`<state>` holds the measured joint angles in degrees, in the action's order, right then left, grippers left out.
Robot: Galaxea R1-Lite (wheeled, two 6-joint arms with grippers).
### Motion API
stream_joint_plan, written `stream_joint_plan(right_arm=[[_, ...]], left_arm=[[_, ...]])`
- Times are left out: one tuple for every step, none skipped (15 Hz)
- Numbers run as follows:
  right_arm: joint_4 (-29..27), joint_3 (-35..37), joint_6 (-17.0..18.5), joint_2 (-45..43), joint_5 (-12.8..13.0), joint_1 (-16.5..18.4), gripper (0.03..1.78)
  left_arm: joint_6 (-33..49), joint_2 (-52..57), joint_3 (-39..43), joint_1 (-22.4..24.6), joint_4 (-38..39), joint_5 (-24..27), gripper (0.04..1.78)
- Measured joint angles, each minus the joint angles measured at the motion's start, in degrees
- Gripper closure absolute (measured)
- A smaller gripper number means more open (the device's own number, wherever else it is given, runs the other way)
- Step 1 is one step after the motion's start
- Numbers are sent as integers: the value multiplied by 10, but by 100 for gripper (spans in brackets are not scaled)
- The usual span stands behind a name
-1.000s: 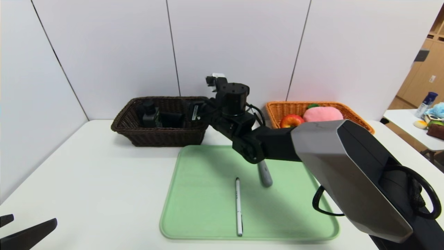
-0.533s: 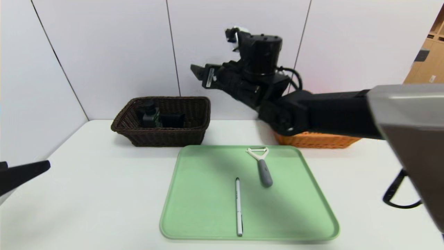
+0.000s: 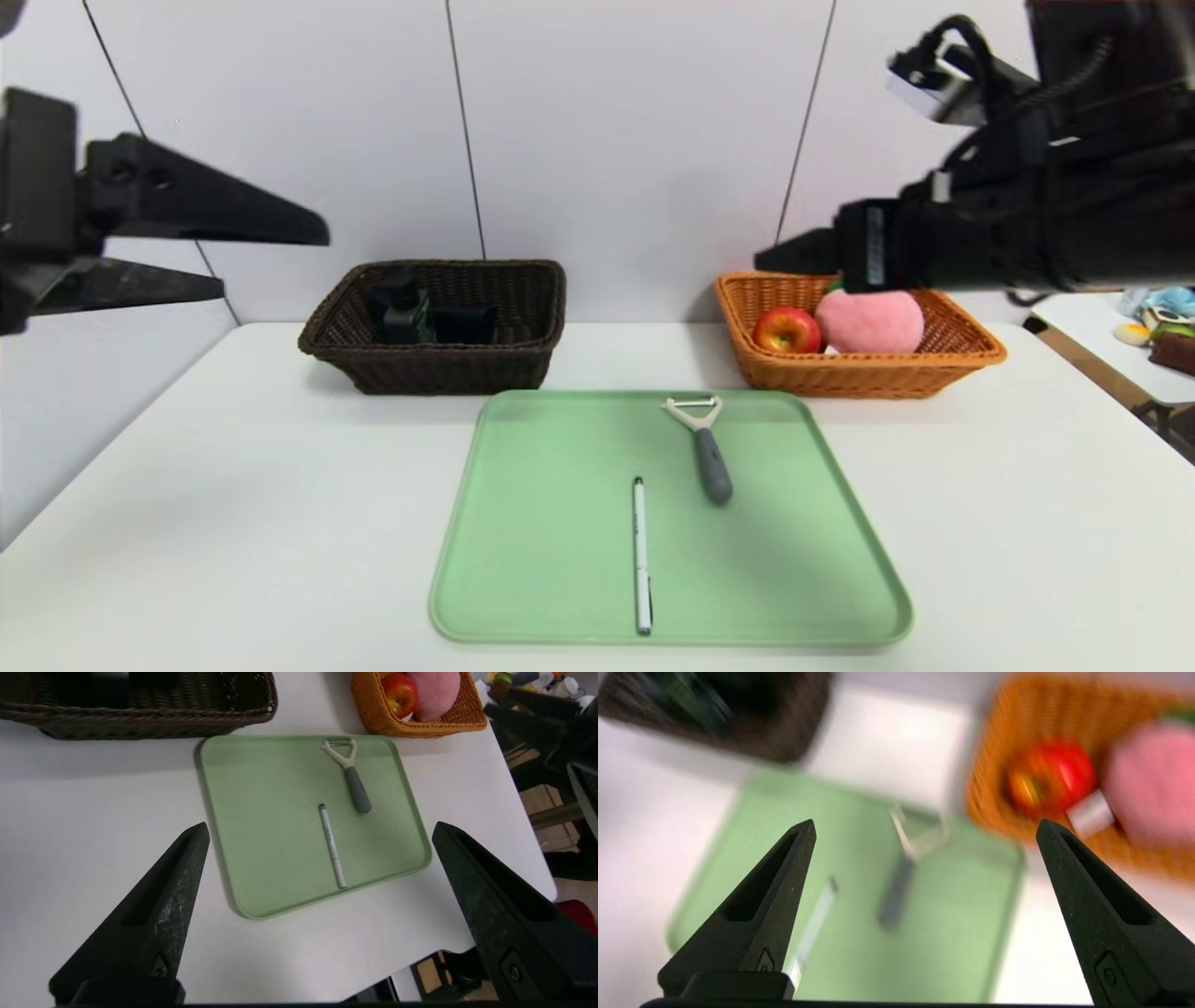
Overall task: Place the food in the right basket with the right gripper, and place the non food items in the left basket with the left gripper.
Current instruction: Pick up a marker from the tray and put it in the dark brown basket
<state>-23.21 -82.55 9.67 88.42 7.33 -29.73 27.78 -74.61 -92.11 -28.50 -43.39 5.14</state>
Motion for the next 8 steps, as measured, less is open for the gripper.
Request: stream_joint_plan(right_arm=[[-67,12,10,-28,0,21,17],[-129,21,31,-51,1,37,16],[-185,26,53,-69,1,48,15],[-227,29,65,-81,1,60,15],[-264,33,71,-90,0,76,14],[-287,38,73,-95,0,91,14],[-306,48,72,-99,-2,110,13],[-313,61,68,-102,-4,128,13]], left_arm=[[28,-52,-67,-26,-54,0,13],[50,-100,-117,-52,-106,-2,13],[69,-148,-152,-81,-154,-8,13],[84,-192,-176,-111,-192,-20,13],[100,-240,-193,-141,-215,-41,13],[115,-275,-202,-163,-212,-59,13],[131,-311,-209,-182,-201,-73,13],[142,-340,-212,-194,-188,-82,13]])
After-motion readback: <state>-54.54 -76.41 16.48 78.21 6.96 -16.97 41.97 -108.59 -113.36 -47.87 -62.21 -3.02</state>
